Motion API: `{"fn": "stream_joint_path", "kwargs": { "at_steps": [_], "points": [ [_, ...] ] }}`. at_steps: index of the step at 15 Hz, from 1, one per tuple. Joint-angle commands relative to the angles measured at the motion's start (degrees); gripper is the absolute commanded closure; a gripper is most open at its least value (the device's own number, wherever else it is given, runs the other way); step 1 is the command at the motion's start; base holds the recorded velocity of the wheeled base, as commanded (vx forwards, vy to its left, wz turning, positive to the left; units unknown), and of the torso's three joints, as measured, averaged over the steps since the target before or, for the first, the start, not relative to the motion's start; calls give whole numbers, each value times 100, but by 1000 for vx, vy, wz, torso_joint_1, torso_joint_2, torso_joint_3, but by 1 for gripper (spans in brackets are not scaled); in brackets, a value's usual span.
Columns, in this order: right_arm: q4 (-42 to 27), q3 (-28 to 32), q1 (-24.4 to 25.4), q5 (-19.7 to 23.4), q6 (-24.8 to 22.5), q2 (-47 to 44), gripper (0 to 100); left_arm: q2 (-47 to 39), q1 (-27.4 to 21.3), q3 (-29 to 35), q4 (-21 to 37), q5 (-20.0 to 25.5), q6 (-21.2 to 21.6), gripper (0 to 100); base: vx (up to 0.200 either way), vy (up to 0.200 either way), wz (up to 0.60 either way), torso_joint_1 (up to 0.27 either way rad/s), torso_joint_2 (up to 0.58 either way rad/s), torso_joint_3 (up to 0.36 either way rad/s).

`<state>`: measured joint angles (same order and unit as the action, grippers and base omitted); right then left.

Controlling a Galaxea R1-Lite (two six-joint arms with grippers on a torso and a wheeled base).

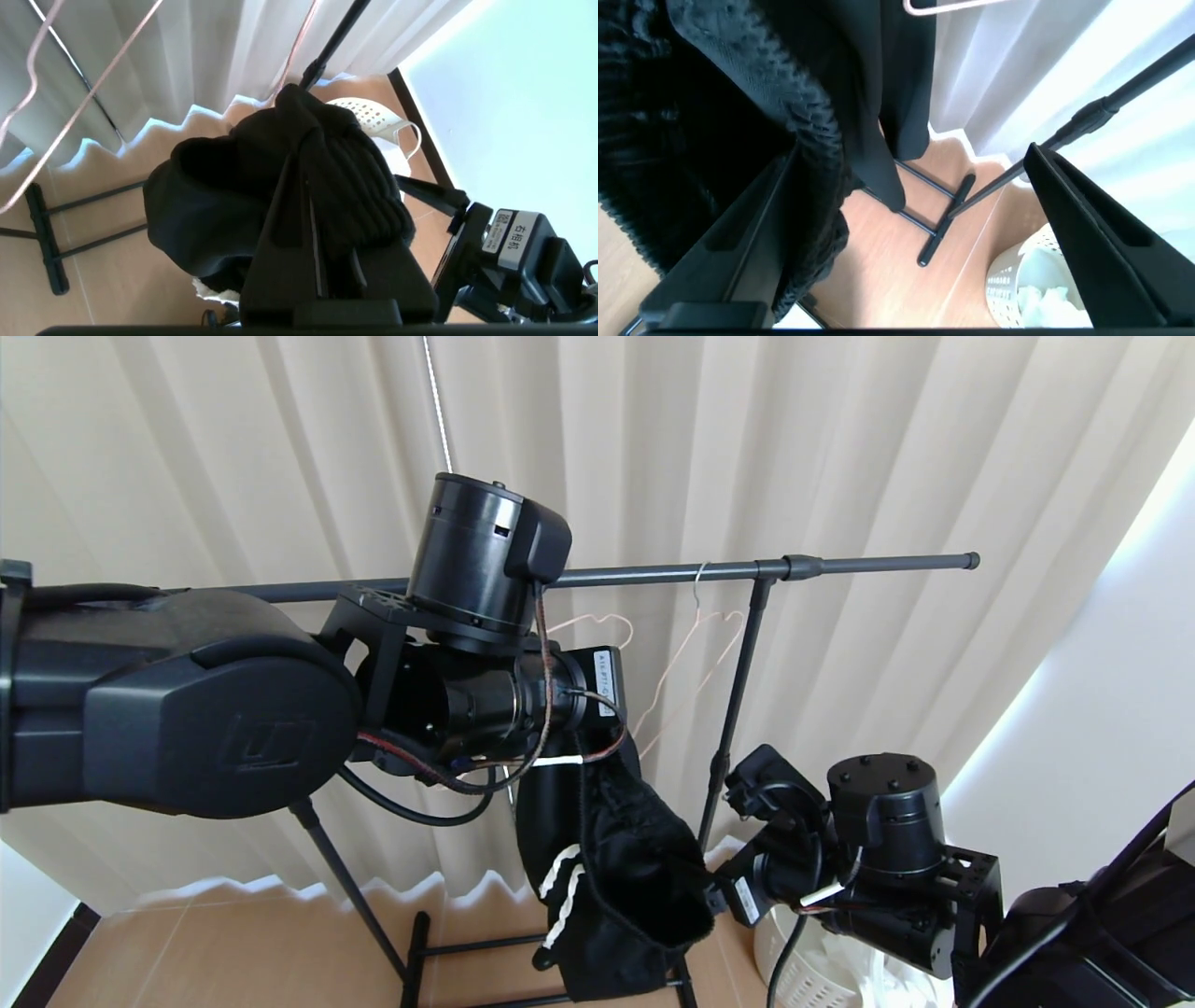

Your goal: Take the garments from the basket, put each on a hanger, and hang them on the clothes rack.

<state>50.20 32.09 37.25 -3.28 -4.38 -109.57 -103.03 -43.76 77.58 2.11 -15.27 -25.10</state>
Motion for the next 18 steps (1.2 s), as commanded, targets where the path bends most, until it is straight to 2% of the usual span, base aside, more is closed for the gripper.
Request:
{"fn": "stream_joint_path", "kwargs": {
  "at_steps": [1, 6, 8, 9, 11, 18],
  "points": [
    [7, 26, 1, 3, 16, 6, 100, 3, -1, -6, 0, -2, 5, 100, 0, 0, 0, 0, 0, 0],
    [16, 43, -8, 3, 7, 41, 100, 3, -1, -6, 0, 7, 5, 100, 0, 0, 0, 0, 0, 0],
    [289, 35, -131, -6, -11, 164, 100, -32, 43, -15, 53, 16, 32, 100, 0, 0, 0, 0, 0, 0],
    [341, 43, -263, -6, -19, 313, 100, -85, 149, -41, 70, 42, 146, 100, 0, 0, 0, 0, 0, 0],
    [306, 149, -544, 3, -19, 682, 100, -270, 290, -375, 53, 51, 691, 100, 0, 0, 0, 0, 0, 0],
    [341, 360, -755, -103, 16, 964, 100, -270, 281, -780, 9, 60, 1095, 100, 0, 0, 0, 0, 0, 0]
  ]
}}
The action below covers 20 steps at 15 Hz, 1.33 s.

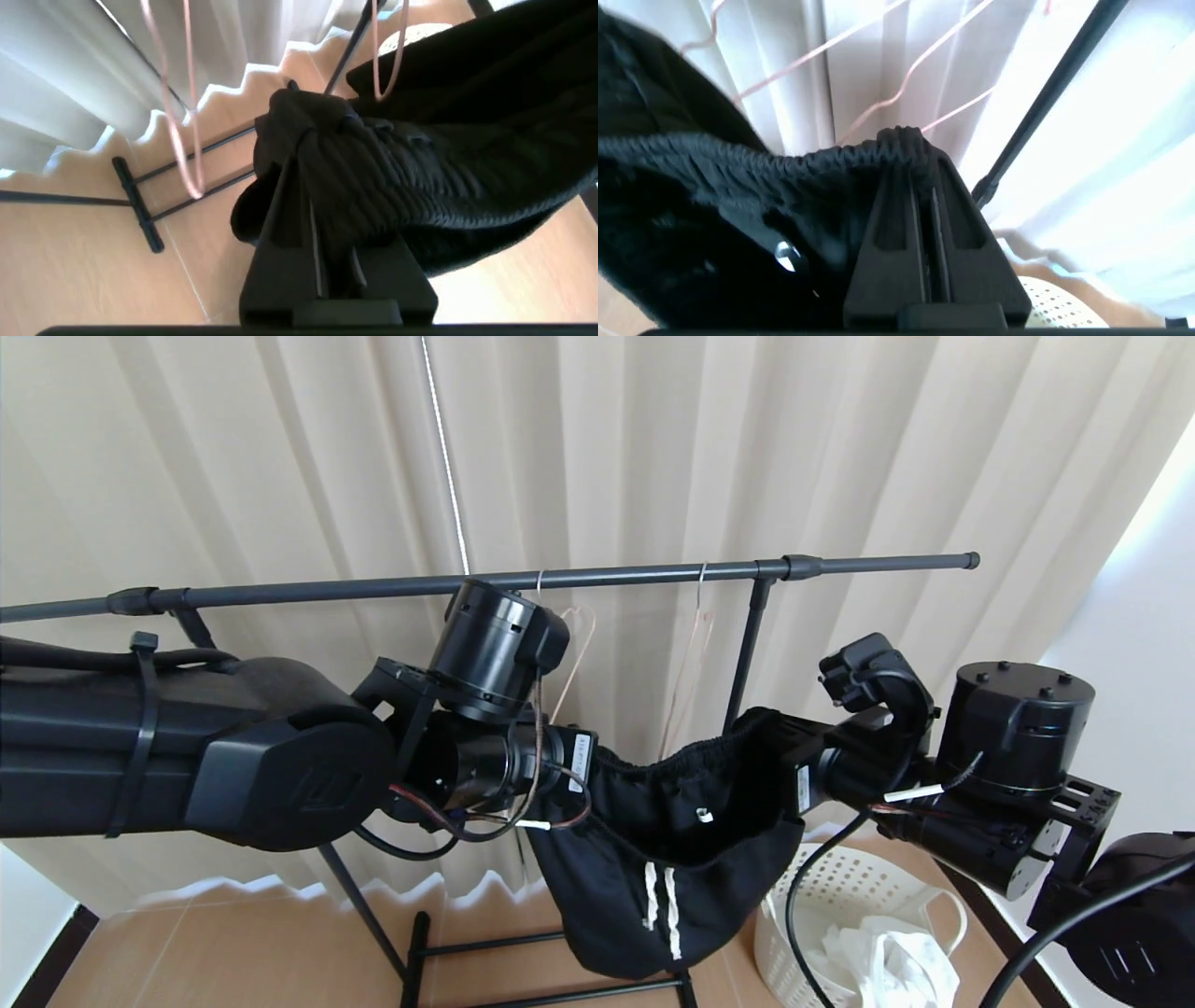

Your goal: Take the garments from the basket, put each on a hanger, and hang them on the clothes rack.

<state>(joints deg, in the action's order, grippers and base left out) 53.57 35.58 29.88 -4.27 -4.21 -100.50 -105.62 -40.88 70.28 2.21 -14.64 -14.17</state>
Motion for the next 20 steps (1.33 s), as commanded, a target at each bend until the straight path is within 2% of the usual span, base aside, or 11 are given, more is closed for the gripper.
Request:
{"fn": "stream_joint_path", "kwargs": {
  "at_steps": [1, 2, 7, 12, 14, 18, 20],
  "points": [
    [5, 10, -35, -4, -1, 66, 100, -11, -8, -58, -1, -12, 2, 100, 0, 0, 0, 0, 0, 0],
    [5, 10, -44, -4, -1, 66, 100, -3, -8, -85, -10, -12, 2, 0, 0, 0, 0, 0, 0, 0],
    [5, 10, -61, -13, -1, 83, 100, 68, 9, -76, -10, 31, -7, 0, 0, 0, 0, 0, 0, 0],
    [14, 10, -61, -13, -1, 83, 100, -73, 396, 179, -19, 14, -7, 0, 0, 0, 0, 0, 0, 0],
    [5, 1, -61, -13, -1, 74, 100, -460, 554, 540, -27, -12, -113, 0, 0, 0, 0, 0, 0, 0],
    [5, -8, -52, -13, -1, -5, 100, -1479, 563, 1313, -27, -118, -798, 0, 0, 0, 0, 0, 0, 0],
    [14, -8, -52, -13, -1, -22, 100, -1734, 669, 1533, -27, -241, -860, 0, 0, 0, 0, 0, 0, 0]
  ]
}}
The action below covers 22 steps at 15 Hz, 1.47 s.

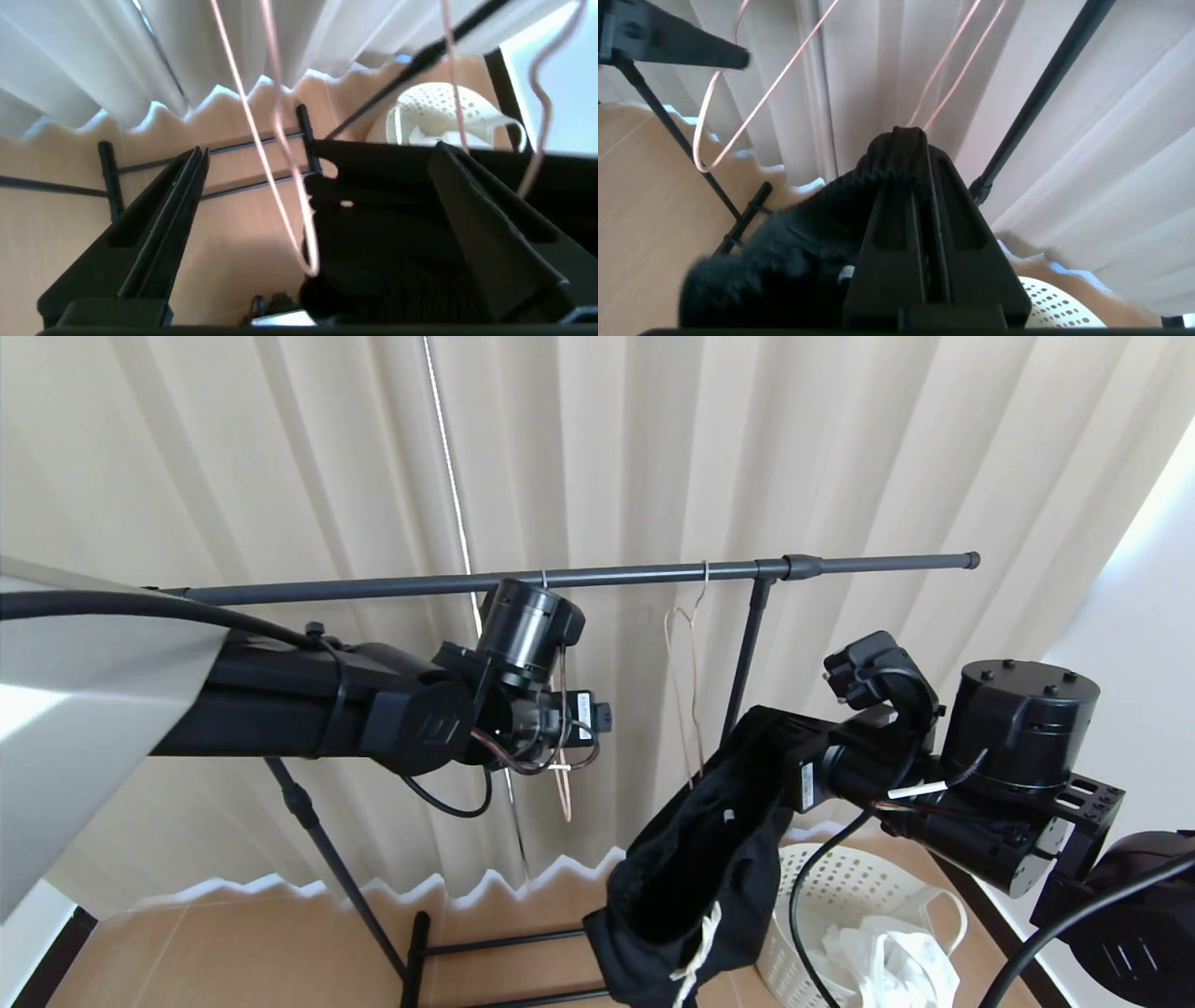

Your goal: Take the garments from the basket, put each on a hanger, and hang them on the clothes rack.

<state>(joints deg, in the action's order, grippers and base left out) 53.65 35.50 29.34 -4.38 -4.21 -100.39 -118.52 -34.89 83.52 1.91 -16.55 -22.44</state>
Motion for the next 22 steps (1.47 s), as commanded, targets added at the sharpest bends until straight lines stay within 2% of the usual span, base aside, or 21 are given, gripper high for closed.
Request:
{"fn": "stream_joint_path", "kwargs": {
  "at_steps": [1, 6, 17, 19, 22],
  "points": [
    [5, 1, 1, -2, -1, -33, 100, -585, 123, 288, 2, -225, -32, 0, 0, 0, 0, 0, 0, 0],
    [5, -8, 1, -2, -1, -42, 100, -875, 132, 464, -104, -612, -94, 0, 0, 0, 0, 0, 0, 0],
    [5, -17, 10, -2, -1, -42, 100, -866, 149, 472, -139, -630, -94, 0, 0, 0, 0, 0, 0, 0],
    [5, -17, 10, -2, -1, -42, 100, -884, 158, 472, -227, -849, -76, 0, 0, 0, 0, 0, 0, 0],
    [5, -25, 10, -2, -1, -42, 100, -884, 158, 472, -244, -867, -76, 0, 0, 0, 0, 0, 0, 0]
  ]
}}
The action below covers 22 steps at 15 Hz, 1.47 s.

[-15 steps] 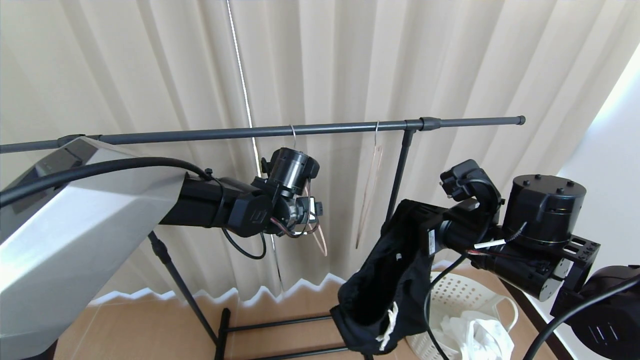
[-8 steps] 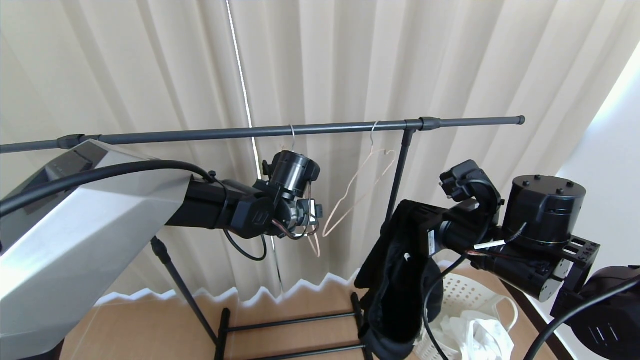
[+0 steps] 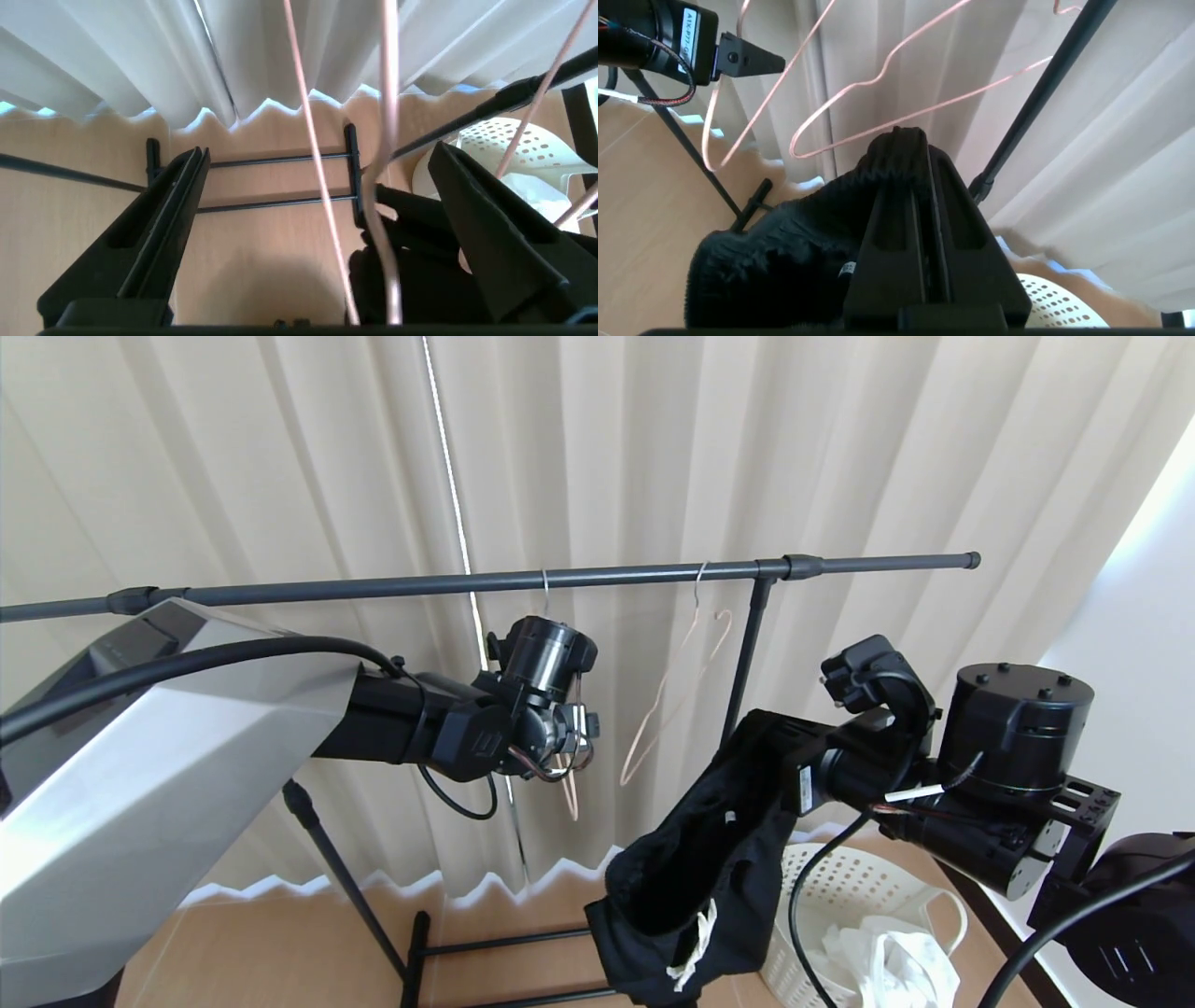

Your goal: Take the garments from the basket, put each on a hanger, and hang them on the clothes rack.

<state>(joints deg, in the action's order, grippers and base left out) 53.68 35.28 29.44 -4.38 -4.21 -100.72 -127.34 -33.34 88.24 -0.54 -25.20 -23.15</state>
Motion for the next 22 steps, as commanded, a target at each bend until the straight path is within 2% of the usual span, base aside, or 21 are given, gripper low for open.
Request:
{"fn": "stream_joint_path", "kwargs": {
  "at_steps": [1, 8, 13, 14, 22],
  "points": [
    [3, -4, 9, -2, -1, -9, 100, -10, 3, 1, 1, -3, 3, 0, 0, 0, 0, 0, 0, 0],
    [11, -12, 9, -2, -1, -115, 100, -467, 91, 581, -8, -3, 21, 0, 0, 0, 0, 0, 0, 0],
    [20, 5, 9, -2, 7, -176, 100, -511, 179, 607, -157, 6, 74, 0, 0, 0, 0, 0, 0, 0],
    [20, -4, 9, -2, 7, -167, 100, -511, 179, 598, -166, -3, 100, 100, 0, 0, 0, 0, 0, 0],
    [20, -4, 9, -2, 7, -167, 100, -414, 205, 590, -166, -55, 100, 100, 0, 0, 0, 0, 0, 0]
  ]
}}
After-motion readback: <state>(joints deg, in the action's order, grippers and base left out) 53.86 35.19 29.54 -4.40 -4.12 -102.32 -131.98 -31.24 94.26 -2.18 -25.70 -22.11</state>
